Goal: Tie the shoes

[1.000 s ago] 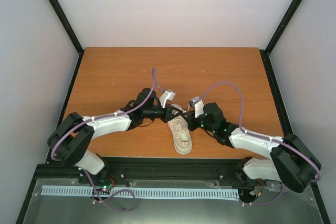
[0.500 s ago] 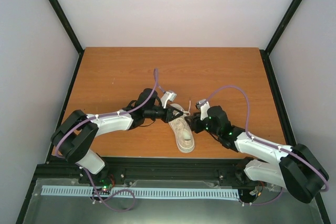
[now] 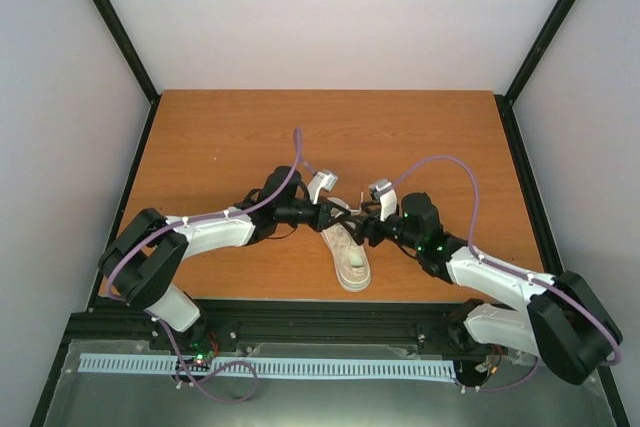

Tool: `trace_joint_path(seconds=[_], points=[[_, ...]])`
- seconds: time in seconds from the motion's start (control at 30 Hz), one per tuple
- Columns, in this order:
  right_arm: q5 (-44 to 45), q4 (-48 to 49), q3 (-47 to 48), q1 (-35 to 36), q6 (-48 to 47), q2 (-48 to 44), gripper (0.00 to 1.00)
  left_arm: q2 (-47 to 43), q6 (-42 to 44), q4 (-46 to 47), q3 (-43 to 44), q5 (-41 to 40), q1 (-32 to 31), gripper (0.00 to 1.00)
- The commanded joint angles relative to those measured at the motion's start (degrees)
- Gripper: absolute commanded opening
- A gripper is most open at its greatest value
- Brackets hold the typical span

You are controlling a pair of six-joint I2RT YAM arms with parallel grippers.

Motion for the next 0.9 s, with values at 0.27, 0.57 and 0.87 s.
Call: trace_joint_path(seconds=[0.27, 0.57, 0.87], points=[[-17.6, 6.4, 6.5, -4.9, -3.1, 9.4, 0.88, -0.5, 0.4, -0.8, 1.9, 2.1, 0.5, 0.01], [-25.4, 8.3, 6.5, -5.4, -1.6, 13.9, 0.83, -0.9, 0.2, -0.9, 1.7, 1.3, 0.5, 0.01], [-27.4, 8.0, 6.0, -5.4, -1.4, 15.6, 0.69, -0.9, -0.5, -0.2, 1.8, 1.0, 0.6, 0.01]])
